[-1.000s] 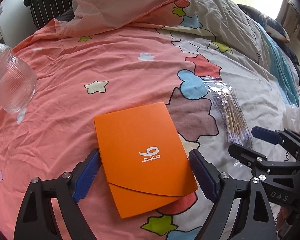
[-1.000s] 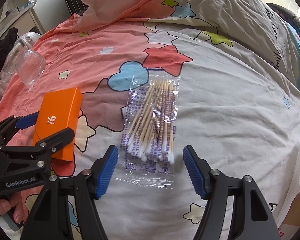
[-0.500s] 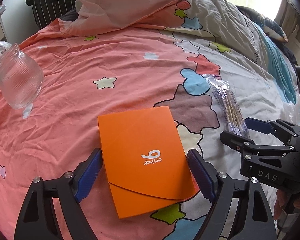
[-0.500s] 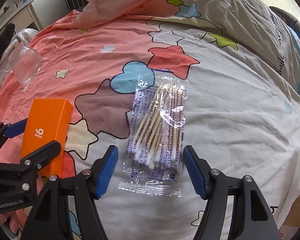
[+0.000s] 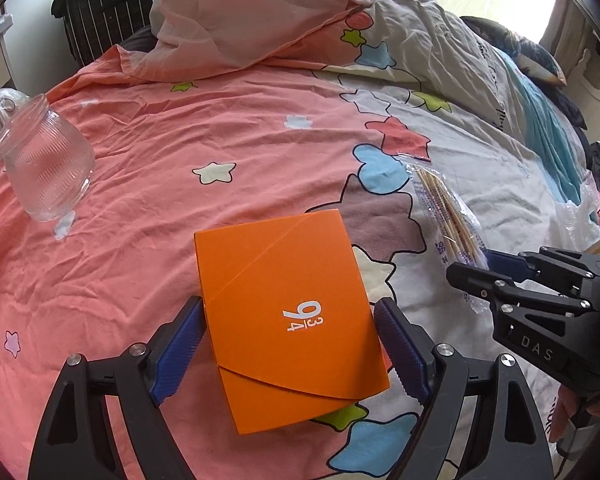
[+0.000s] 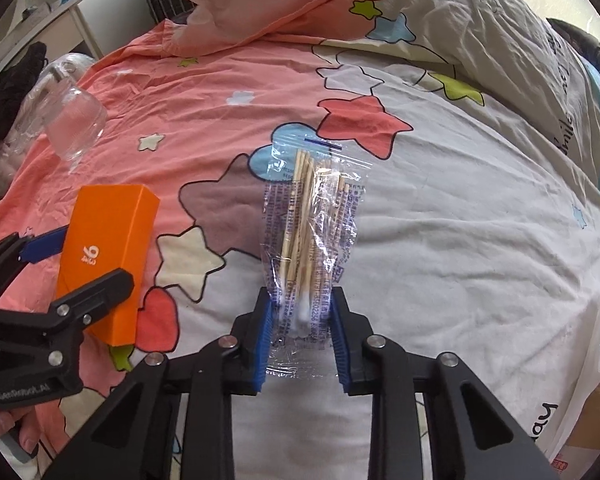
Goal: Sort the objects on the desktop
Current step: 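Lift the cotton swab pack with the right tool and carry it over the box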
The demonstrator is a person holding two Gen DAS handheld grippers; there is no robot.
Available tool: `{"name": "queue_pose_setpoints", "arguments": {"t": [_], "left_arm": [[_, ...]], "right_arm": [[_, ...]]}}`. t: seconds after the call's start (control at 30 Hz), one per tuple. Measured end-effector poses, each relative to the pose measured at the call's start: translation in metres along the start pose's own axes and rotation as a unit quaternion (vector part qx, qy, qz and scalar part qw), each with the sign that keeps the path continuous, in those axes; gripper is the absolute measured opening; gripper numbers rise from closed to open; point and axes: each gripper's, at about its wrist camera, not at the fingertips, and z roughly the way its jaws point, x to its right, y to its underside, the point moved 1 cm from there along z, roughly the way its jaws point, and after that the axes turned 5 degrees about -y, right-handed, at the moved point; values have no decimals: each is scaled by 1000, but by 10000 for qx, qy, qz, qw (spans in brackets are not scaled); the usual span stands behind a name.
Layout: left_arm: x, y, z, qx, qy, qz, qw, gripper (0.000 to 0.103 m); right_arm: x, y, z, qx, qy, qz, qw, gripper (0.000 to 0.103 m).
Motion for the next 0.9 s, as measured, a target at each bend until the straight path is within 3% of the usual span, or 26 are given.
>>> {"name": "queue_pose_setpoints", "arguments": {"t": [0.43,0.9], "left_arm": [[14,6,-46,309,103,133,9994,87],[67,21,-100,675,244,620,9955,87]], "right_arm": [[-14,19,-57,394,224,-205,9988,25],[-5,51,-119,745,453,-106,9961,25]]}}
